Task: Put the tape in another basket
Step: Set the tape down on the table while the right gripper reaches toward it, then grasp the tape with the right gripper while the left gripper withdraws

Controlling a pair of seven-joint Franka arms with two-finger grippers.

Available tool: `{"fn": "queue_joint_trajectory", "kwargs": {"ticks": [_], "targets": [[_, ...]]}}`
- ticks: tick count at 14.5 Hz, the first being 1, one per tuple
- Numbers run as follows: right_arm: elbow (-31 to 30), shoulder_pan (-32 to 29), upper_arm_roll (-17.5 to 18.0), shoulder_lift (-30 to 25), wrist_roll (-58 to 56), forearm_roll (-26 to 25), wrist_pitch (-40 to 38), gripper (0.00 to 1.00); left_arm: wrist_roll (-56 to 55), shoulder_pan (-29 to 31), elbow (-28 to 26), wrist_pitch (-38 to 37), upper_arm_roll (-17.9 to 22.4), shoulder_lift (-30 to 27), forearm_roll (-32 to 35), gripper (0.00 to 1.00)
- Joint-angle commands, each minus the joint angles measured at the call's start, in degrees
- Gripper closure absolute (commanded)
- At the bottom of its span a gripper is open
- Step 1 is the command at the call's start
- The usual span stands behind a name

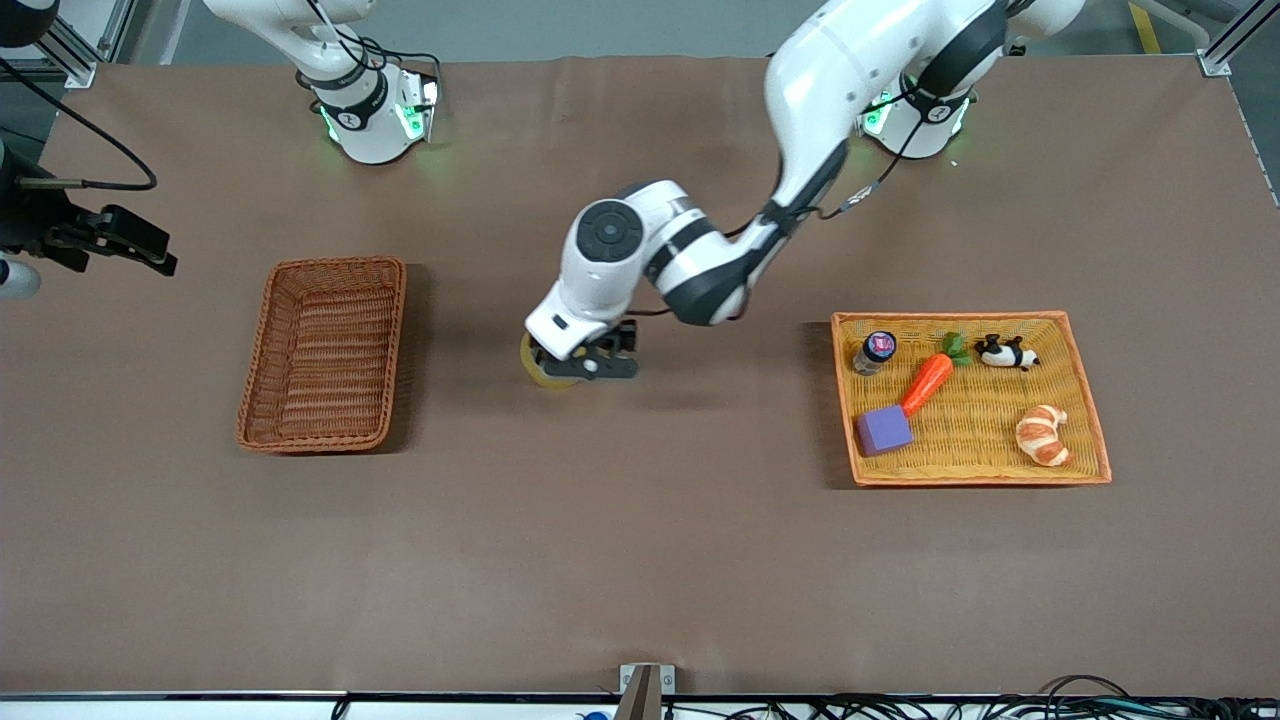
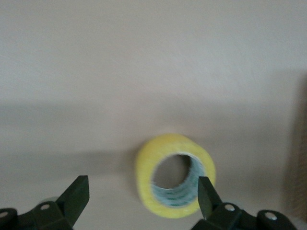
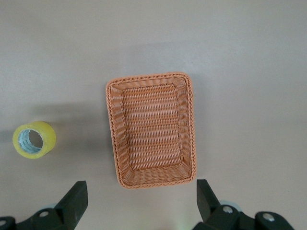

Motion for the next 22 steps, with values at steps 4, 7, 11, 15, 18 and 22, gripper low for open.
{"fn": "queue_joint_trajectory", "kwargs": {"ticks": [4, 7, 11, 15, 18, 22], "targets": [[-9.18, 2.36, 8.45, -0.04, 8.01, -0.22, 9.69, 0.0, 9.91, 14.03, -7.62, -14.51, -1.71, -16.78, -1.42, 0.0], [-16.56, 2.45, 16.01, 2.59, 14.17, -0.22, 18.72, 0.0, 17.62, 22.66, -12.8, -16.19, -3.91, -24.07, -1.6, 0.0], [-28.0, 4.46, 24.37, 8.28, 29.8, -3.63, 40.08, 0.0, 26.25, 30.04, -19.49, -18.12, -2.68, -34.09, -1.77, 0.0], [-27.84, 7.45, 24.56, 17.25, 38.88, -12.69, 46.52, 0.0, 36.07, 30.68, -20.38, -22.51, 4.33, -40.43, -4.65, 0.0], [-27.84, 9.13, 24.56, 21.12, 39.06, -14.54, 49.86, 0.0, 40.58, 30.5, -22.91, -23.84, 10.58, -44.83, -9.06, 0.0], [-27.93, 9.31, 24.56, 25.61, 39.07, -19.11, 52.95, 0.0, 42.07, 30.59, -27.58, -27.08, 15.16, -49.4, -9.51, 0.03]]}}
